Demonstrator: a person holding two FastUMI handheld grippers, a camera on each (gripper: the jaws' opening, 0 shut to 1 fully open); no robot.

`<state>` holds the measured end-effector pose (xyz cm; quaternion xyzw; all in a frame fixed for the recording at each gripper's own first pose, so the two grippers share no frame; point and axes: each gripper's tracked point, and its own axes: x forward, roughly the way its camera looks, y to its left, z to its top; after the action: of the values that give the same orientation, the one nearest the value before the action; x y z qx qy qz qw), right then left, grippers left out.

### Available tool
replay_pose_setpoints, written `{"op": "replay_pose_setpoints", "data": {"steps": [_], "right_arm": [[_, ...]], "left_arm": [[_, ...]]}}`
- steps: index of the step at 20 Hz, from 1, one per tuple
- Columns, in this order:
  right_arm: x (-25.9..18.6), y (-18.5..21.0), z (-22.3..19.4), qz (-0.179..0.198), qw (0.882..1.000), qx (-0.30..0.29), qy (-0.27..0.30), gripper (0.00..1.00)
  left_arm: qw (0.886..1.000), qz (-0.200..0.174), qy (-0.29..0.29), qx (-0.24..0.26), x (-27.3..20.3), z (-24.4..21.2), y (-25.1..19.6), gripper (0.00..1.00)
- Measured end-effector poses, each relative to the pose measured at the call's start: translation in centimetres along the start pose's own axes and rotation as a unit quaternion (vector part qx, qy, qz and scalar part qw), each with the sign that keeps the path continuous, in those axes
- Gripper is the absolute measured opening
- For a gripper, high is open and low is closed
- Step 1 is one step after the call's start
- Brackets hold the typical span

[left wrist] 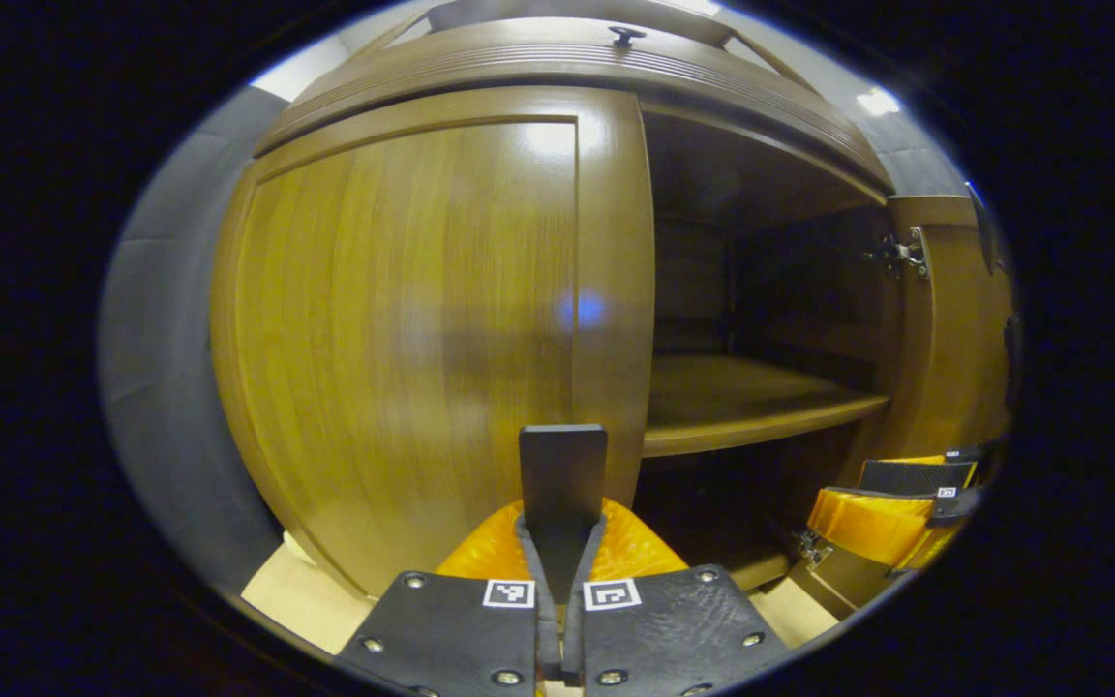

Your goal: Open the right door of the double-door shoe cabinet with the right hand, and open the left door with the left hand.

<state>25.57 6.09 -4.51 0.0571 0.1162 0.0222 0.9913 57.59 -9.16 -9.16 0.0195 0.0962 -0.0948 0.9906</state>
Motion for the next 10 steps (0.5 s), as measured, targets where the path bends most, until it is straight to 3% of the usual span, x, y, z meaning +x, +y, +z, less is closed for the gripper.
{"op": "replay_pose_setpoints", "data": {"steps": [5, 6, 10], "right_arm": [[-0.2, 0.3, -0.6, 0.013, 1.0, -0.006, 0.001, 0.98], [-0.3, 0.1, -0.7, 0.011, 1.0, -0.015, -0.001, 0.93], [0.2, -1.1, -0.1, -0.008, 1.0, -0.019, -0.011, 0.98]], "left_arm": [[1.0, 0.004, 0.003, -0.001, -0.3, 0.0, 0.1, 0.05], [1.0, 0.005, 0.004, -0.003, -0.3, 0.1, 0.1, 0.05], [1.0, -0.006, 0.008, -0.002, -0.7, 0.5, 0.0, 0.05]]}}
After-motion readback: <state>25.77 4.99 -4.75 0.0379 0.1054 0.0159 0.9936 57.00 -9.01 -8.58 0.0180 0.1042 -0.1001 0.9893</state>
